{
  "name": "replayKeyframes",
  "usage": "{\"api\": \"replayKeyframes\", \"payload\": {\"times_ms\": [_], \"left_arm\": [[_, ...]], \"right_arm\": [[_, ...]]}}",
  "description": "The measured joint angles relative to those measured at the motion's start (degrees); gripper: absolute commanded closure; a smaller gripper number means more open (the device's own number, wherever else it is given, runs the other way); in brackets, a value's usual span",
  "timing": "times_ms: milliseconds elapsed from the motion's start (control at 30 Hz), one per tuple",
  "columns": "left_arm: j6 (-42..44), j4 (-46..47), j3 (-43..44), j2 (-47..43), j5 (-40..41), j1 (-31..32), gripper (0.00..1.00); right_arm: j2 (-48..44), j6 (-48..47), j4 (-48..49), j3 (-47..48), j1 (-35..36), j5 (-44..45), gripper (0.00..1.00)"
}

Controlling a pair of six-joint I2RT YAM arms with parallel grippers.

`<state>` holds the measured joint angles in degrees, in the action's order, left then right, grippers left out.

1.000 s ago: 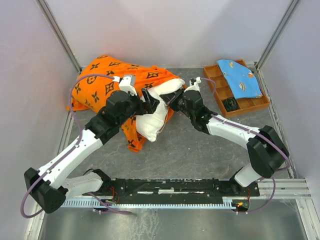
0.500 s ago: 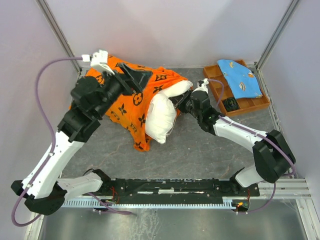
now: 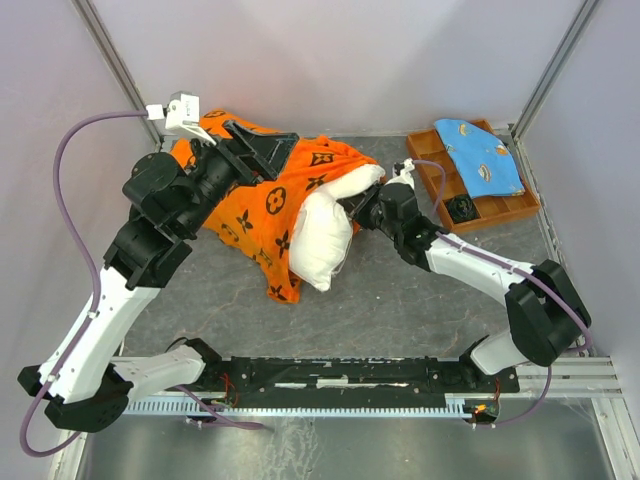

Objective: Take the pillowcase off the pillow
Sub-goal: Remove the pillow from the pillowcase.

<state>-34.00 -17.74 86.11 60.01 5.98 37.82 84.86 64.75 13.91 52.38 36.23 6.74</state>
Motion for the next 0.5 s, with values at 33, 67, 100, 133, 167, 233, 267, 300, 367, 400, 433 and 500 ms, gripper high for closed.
{"api": "replayKeyframes", "payload": {"times_ms": [33,67,100,133,167,233,267,300,367,400,433,500], "left_arm": [[0.24,-0.02,-0.04,0.0,0.11,0.02,0.09],[0.39,0.0,-0.04,0.0,0.26,0.04,0.09],[0.44,0.0,-0.04,0.0,0.55,0.04,0.09],[0.46,0.02,-0.04,-0.02,0.9,0.04,0.09],[0.48,0.04,-0.04,-0.02,1.25,0.09,0.09],[0.63,0.04,-0.04,-0.02,1.51,0.15,0.04],[0.87,0.04,-0.04,-0.02,1.51,0.15,0.02],[1.22,0.04,-0.04,-0.04,1.51,0.17,0.01],[1.79,0.11,-0.13,-0.17,1.51,0.2,0.0],[1.97,0.11,-0.26,-0.33,1.51,0.2,0.0],[2.12,0.15,-0.5,-0.57,1.51,0.2,0.0],[2.16,0.13,-0.85,-0.98,1.51,0.2,0.0]], "right_arm": [[0.0,-0.28,-0.52,0.07,0.04,0.07,0.98],[0.0,-0.63,-1.18,0.2,0.11,0.13,0.98],[0.0,-1.07,-2.08,0.46,0.15,0.26,0.98],[0.0,-1.66,-3.02,0.83,0.15,0.33,0.99],[0.0,-2.25,-3.91,1.29,0.15,0.37,0.99],[-0.07,-3.54,-5.92,2.27,0.15,0.42,0.99],[-0.2,-4.24,-6.73,2.58,0.17,0.44,0.99],[-0.5,-5.03,-7.69,2.78,0.2,0.48,0.99],[-1.84,-6.73,-10.21,2.8,0.2,0.68,0.99],[-2.8,-7.61,-11.56,2.8,0.13,0.79,0.99],[-3.89,-8.5,-12.94,2.8,0.0,0.87,0.99],[-6.12,-10.05,-15.3,2.8,-0.57,0.87,0.99]]}}
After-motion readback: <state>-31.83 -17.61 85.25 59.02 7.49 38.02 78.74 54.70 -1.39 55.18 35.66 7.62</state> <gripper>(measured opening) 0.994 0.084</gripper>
